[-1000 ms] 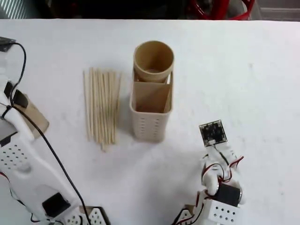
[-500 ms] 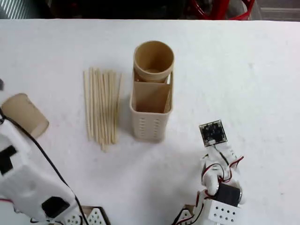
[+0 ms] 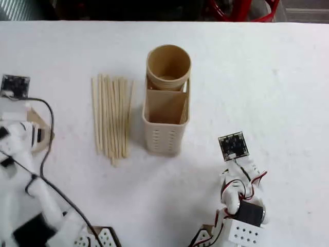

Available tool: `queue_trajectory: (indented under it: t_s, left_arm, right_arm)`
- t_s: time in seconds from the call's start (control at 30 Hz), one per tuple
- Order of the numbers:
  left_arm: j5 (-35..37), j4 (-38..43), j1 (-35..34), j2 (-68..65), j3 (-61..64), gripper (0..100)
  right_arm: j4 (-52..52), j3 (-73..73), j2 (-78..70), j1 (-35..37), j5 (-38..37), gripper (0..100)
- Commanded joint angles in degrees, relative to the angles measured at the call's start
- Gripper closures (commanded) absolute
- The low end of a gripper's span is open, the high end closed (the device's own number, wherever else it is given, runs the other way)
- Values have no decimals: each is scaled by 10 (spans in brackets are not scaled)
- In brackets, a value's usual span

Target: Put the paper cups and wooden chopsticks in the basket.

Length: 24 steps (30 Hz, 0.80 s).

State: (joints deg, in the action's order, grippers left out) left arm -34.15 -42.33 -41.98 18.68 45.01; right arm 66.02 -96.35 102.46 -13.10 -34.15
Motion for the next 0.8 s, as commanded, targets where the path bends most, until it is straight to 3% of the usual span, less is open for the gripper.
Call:
queue_trajectory:
  t_s: [0.0, 0.17, 0.47, 0.77]
  left_arm:
    - [18, 72, 6, 8, 63, 755]
    - [32, 76, 9, 7, 70, 755]
    - [-17, 58, 13, 12, 140, 755]
    - [-63, 58, -33, 12, 185, 755]
  right_arm:
    - [2, -5, 3, -2, -3, 942]
    - [2, -5, 3, -2, -3, 942]
    - [2, -5, 3, -2, -3, 942]
    - [2, -5, 3, -2, -3, 942]
